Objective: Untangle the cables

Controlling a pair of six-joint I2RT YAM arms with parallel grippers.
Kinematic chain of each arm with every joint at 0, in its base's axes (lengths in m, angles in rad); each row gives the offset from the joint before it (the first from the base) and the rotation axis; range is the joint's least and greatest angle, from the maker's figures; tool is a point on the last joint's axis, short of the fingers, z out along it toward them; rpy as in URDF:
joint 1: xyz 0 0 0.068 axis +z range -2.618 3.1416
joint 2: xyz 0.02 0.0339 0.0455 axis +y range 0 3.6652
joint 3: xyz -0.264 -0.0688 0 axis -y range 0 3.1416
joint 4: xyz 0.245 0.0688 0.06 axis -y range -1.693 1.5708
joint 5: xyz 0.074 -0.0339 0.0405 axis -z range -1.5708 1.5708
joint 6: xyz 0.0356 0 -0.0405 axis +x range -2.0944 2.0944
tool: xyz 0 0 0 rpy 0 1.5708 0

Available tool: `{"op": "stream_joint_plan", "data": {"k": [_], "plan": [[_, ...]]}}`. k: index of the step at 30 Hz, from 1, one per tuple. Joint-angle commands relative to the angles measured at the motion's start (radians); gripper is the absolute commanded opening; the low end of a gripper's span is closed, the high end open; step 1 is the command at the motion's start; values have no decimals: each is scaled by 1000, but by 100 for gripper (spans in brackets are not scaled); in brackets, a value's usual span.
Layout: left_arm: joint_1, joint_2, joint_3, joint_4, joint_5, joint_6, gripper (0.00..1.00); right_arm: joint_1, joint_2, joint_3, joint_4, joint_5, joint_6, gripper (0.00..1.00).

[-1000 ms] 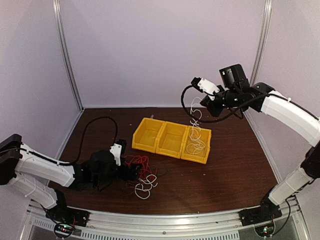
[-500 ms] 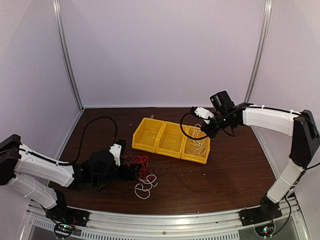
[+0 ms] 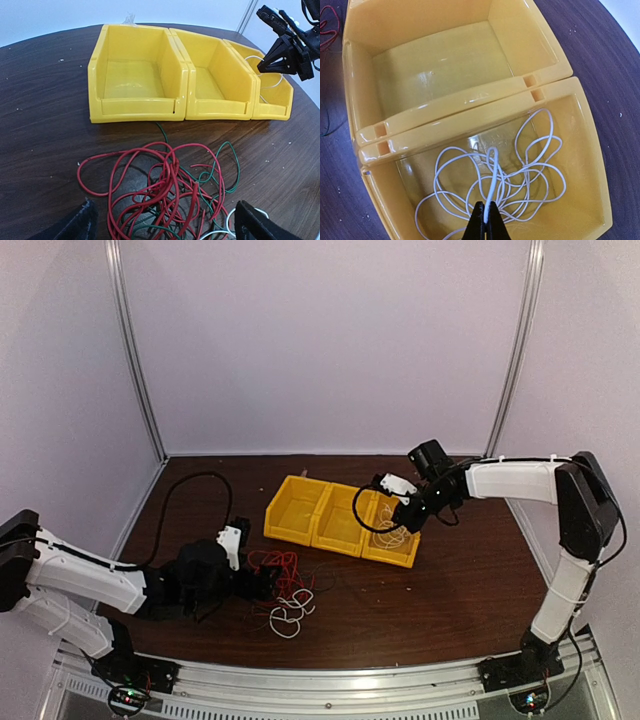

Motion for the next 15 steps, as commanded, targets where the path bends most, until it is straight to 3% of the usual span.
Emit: {"op": "stream_joint_plan", "data": {"k": [1,7,15], "plan": [[5,15,26,12,-6,17,97,-5,4,4,-3,-7,14,2],[6,21,70,-30,6,42,98,-4,-138,-1,-49,10,8,28],[6,30,89,-40,4,61,98,4,-225,66,-127,-28,4,43]]}}
